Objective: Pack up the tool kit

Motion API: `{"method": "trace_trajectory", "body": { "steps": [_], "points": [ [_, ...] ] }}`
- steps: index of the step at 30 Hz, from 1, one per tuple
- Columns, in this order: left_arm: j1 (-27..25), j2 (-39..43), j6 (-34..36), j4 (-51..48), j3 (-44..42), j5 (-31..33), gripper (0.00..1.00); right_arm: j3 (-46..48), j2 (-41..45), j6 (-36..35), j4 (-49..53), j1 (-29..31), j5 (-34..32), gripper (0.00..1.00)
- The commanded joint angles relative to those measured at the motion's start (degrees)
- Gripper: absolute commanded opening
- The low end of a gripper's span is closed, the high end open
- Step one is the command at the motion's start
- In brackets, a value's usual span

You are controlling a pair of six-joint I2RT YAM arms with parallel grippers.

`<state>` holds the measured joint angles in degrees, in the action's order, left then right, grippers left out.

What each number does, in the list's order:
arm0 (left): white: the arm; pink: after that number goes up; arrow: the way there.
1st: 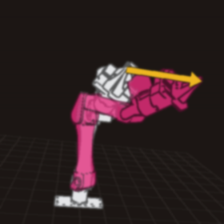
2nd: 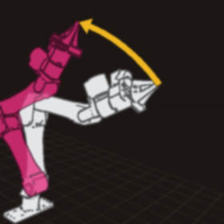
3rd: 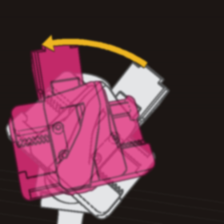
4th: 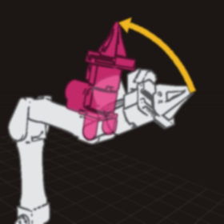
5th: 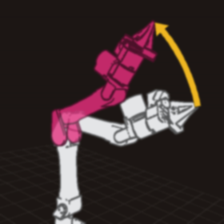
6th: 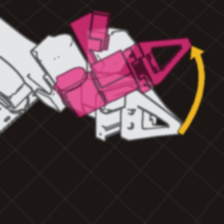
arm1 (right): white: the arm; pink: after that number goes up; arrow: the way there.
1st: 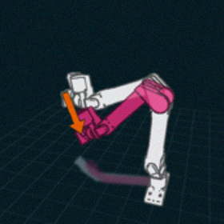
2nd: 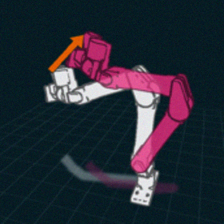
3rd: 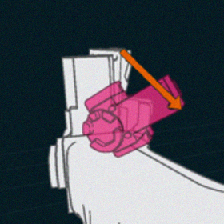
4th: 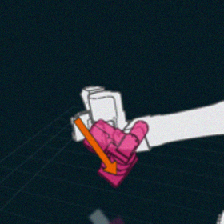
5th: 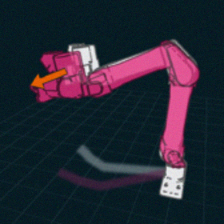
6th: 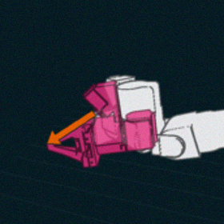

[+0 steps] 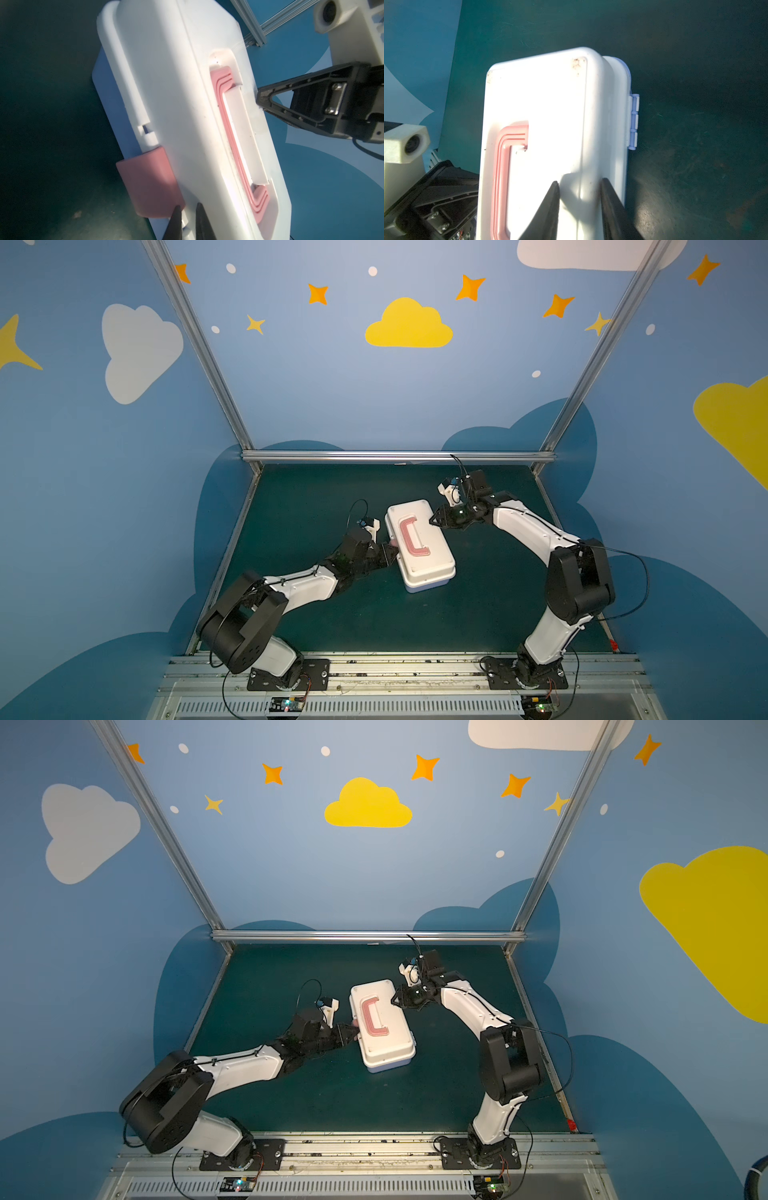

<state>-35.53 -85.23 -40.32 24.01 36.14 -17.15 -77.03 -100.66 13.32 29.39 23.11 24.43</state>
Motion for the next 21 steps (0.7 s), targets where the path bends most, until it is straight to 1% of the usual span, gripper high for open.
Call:
{"method": "trace_trajectory", "body": {
  "steps": [1,5,7,11,14,18,21],
  "points": [
    [-0.3,2.3,3.0,-3.5,3.0,1.1,0.15,2.1,-3.6,-0.2,6.0,4.4,6.5,0.32],
    [0.3,4.3,4.9,-9.0,3.6,4.3,0.15,1.9,-3.6,-0.2,6.2,4.3,6.4,0.32],
    [0.9,5.5,5.5,-10.9,3.5,4.6,0.15,1.8,-3.7,-0.2,6.1,4.4,6.4,0.32],
    [2.1,8.4,6.8,-16.5,3.3,10.3,0.15,1.8,-3.7,-0.2,6.1,4.3,6.5,0.32],
    [3.1,8.6,8.8,-20.0,3.1,12.0,0.13,1.7,-3.6,-0.3,6.1,4.4,6.5,0.32],
    [3.4,6.6,10.4,-20.6,2.6,11.7,0.08,1.7,-3.6,-0.2,6.3,4.4,6.5,0.32],
    [3.4,4.1,11.4,-18.7,3.2,8.6,0.04,1.8,-3.5,-0.2,6.2,4.3,6.4,0.32]
  ]
}}
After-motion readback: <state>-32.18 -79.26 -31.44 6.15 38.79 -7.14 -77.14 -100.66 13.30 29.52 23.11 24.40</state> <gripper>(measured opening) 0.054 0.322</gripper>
